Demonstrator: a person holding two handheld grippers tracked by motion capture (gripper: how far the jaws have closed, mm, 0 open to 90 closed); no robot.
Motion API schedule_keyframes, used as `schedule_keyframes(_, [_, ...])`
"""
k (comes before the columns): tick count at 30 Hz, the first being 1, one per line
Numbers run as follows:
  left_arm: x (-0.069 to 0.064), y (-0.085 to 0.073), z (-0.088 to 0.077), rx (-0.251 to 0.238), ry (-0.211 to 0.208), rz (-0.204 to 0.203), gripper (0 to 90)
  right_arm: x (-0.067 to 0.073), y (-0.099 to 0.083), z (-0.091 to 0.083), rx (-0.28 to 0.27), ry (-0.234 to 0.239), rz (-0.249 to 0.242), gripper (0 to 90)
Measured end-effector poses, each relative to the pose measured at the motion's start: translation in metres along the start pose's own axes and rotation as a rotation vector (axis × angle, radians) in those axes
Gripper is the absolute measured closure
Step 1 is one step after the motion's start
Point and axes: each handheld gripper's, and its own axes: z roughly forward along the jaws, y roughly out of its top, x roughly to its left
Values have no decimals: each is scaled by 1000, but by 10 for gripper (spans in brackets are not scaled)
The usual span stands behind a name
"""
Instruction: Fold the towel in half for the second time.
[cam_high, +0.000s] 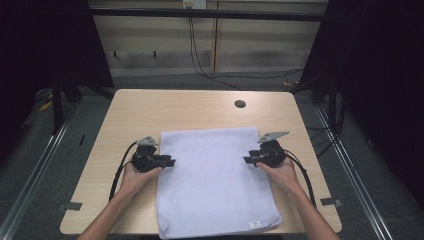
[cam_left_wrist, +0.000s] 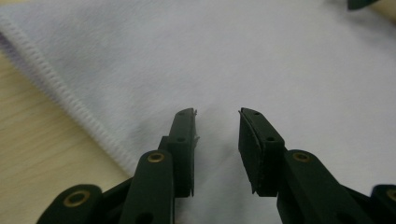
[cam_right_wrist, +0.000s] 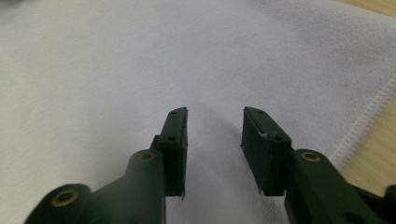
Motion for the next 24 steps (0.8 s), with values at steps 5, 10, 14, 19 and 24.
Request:
schedule_keyframes(5, [5, -2, -1, -12, 1, 5, 705, 1, -1, 14, 24, -25, -19, 728])
schedule_keyframes(10, [-2, -1, 0, 19, 26, 58, 863, 9, -12, 2, 49, -24, -11, 834])
schedule_keyframes(14, [-14, -2, -1, 52, 21, 101, 880, 18, -24, -9, 50, -5, -22, 836])
schedule_keyframes(19, [-30, -12, -7, 62, -19, 125, 876, 22, -43, -25, 37, 59, 21, 833])
schedule_keyframes(24, [-49, -22, -13, 83, -53, 127, 864, 38, -58, -40, 53, 70, 11, 828])
